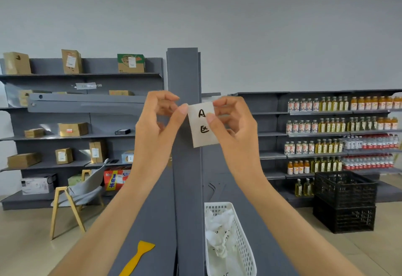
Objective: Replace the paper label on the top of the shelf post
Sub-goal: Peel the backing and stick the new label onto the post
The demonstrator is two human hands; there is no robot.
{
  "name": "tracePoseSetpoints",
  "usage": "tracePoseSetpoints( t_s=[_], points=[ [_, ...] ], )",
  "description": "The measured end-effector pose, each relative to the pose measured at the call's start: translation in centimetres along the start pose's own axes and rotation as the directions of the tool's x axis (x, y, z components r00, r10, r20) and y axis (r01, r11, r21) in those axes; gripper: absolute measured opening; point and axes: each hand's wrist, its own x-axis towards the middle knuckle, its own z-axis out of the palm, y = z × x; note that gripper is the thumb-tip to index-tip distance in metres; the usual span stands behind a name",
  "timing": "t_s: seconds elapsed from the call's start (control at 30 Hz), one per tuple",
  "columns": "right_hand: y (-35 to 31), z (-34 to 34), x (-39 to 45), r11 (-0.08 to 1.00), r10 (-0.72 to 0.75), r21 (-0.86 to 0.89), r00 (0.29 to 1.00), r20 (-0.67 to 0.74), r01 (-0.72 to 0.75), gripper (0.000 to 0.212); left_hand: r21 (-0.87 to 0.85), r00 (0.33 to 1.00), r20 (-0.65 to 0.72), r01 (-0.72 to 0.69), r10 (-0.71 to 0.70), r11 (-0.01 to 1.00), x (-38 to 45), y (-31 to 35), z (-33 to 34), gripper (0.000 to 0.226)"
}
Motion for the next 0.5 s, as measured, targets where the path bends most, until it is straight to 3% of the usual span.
tracePoseSetpoints(
  t_s=[0.13,0.3,0.5],
  points=[
    [-0.9,1.3,2.1,0.998,0.019,0.052,1.0,-0.003,-0.019,0.007,-0.06,0.999,0.043,0.028,-0.025,0.998,2.7,0.3,-0.8,0.001],
    [-1.7,2.3,5.3,1.0,0.026,0.012,0.999,0.021,-0.026,0.005,-0.042,0.998,0.056,0.038,-0.036,0.998,6.3,0.2,-1.9,0.009],
    [-2.0,2.8,8.4,0.966,-0.026,-0.256,0.999,0.048,0.038,0.008,0.064,0.998,0.058,0.028,-0.031,0.998,9.0,-0.5,-2.3,0.015]
  ],
)
